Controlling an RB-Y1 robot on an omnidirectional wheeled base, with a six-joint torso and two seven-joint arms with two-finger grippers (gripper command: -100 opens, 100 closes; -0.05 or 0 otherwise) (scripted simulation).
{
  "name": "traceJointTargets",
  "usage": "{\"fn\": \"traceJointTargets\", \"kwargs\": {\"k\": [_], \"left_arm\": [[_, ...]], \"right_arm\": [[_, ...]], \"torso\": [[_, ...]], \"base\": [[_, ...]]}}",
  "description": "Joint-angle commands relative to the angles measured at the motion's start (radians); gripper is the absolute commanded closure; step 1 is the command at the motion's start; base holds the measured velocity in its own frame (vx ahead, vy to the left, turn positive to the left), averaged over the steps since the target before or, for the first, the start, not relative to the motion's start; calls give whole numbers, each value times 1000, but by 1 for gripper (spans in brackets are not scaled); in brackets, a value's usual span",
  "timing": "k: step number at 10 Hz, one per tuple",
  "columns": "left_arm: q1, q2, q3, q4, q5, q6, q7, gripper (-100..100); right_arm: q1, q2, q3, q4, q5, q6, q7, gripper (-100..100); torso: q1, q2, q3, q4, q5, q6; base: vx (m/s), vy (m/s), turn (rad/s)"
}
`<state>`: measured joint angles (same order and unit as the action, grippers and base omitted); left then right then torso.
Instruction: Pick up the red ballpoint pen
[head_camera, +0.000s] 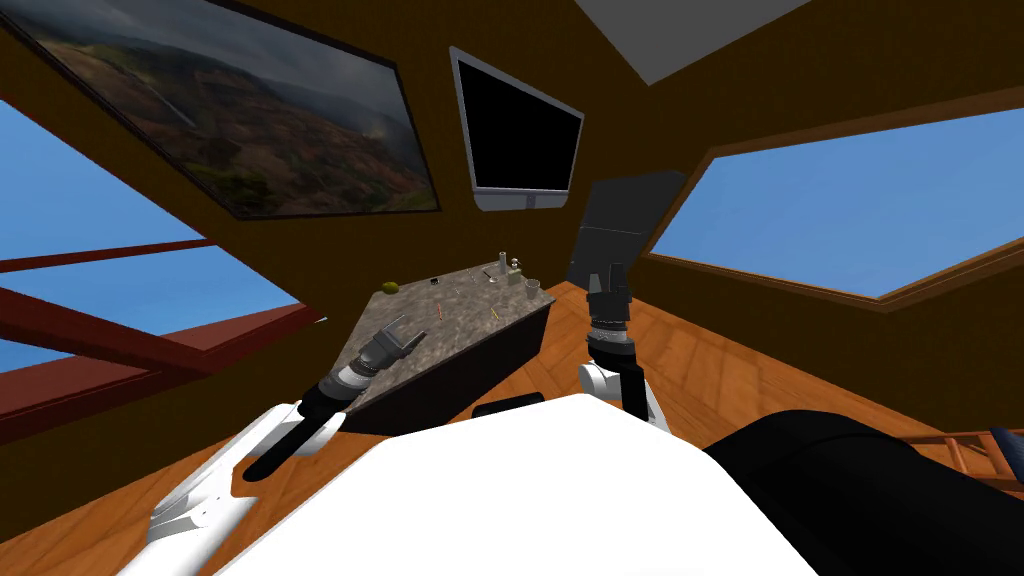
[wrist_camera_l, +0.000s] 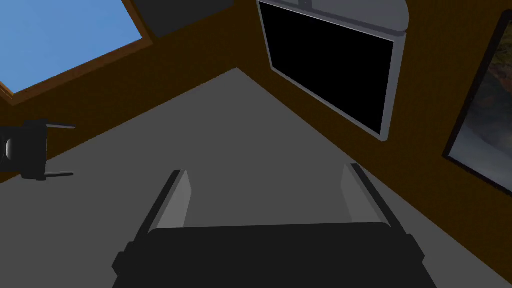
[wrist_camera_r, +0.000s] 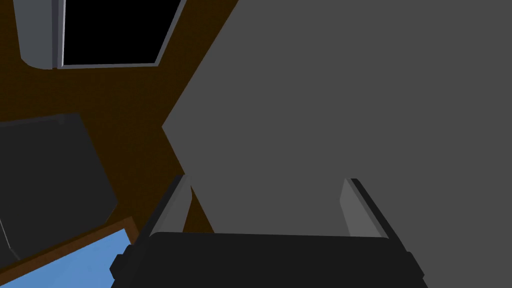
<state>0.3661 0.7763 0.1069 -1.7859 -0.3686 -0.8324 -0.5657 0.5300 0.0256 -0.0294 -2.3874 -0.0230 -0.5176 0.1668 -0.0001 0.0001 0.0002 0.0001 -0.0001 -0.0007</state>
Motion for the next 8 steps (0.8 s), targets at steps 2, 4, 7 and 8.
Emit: {"fn": "traceJointTargets", "kwargs": {"k": [2,4,7,8], "left_arm": [[-17,60,-2,57,-54,-37,-43,-100],[-32,109,-6,104,-103,-66,-79,-100],[-59,196,-19,193,-192,-121,-151,-100],[-59,202,-19,199,-206,-121,-151,-100]], "right_arm": [[0,0,0,0,0,0,0,0],[0,0,0,0,0,0,0,0],[0,0,0,0,0,0,0,0],[0,0,0,0,0,0,0,0]], "torso": [[0,0,0,0,0,1],[0,0,0,0,0,1],[0,0,0,0,0,-1],[0,0,0,0,0,0]], "base": [[2,-22,-212],[8,-22,-202],[11,-20,-223],[10,-13,-156]]}}
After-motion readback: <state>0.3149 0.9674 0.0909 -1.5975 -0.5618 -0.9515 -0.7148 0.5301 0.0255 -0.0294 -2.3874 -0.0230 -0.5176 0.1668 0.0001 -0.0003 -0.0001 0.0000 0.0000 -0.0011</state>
